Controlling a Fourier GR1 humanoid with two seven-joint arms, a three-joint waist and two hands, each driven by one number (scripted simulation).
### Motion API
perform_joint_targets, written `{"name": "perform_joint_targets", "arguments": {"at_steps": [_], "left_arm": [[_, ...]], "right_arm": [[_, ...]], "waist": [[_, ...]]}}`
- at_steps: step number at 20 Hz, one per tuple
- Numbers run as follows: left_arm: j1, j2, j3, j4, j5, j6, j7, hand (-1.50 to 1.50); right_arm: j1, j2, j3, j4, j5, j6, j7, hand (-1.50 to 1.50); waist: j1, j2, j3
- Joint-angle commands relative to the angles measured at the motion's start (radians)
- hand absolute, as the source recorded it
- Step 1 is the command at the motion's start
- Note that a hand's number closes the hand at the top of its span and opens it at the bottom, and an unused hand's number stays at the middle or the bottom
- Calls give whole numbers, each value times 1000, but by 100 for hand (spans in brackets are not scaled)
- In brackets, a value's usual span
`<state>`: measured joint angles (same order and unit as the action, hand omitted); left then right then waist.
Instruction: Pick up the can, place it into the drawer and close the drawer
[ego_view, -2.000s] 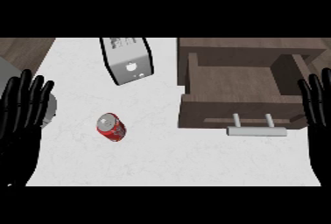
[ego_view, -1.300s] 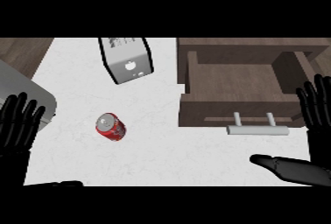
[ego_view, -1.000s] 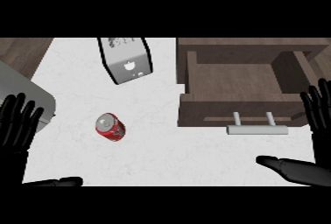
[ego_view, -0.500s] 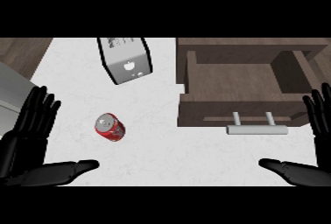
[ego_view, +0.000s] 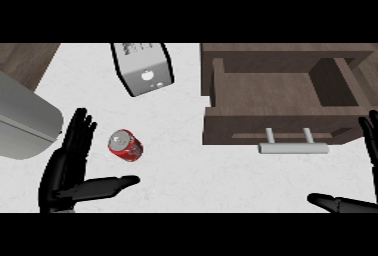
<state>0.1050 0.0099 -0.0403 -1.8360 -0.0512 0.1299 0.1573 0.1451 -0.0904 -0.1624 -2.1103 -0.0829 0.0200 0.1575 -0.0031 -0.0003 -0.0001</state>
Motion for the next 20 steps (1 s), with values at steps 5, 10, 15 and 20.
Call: {"name": "perform_joint_targets", "arguments": {"at_steps": [5,10,15,20], "left_arm": [[-9,-10,-1,210,-29,48,-162,-150],[19,-10,28,335,19,64,-295,-150],[-81,1,98,508,55,46,-358,-150],[-92,33,130,622,85,-1,-434,-150]], "right_arm": [[38,-13,-54,-65,-50,44,23,-150],[9,-6,-34,-98,-18,21,86,-150],[21,-12,-85,-99,-47,33,97,-150],[14,-5,-90,-67,-41,60,66,-150]], "waist": [[-1,0,0],[0,0,0],[-1,1,0],[0,0,0]]}}
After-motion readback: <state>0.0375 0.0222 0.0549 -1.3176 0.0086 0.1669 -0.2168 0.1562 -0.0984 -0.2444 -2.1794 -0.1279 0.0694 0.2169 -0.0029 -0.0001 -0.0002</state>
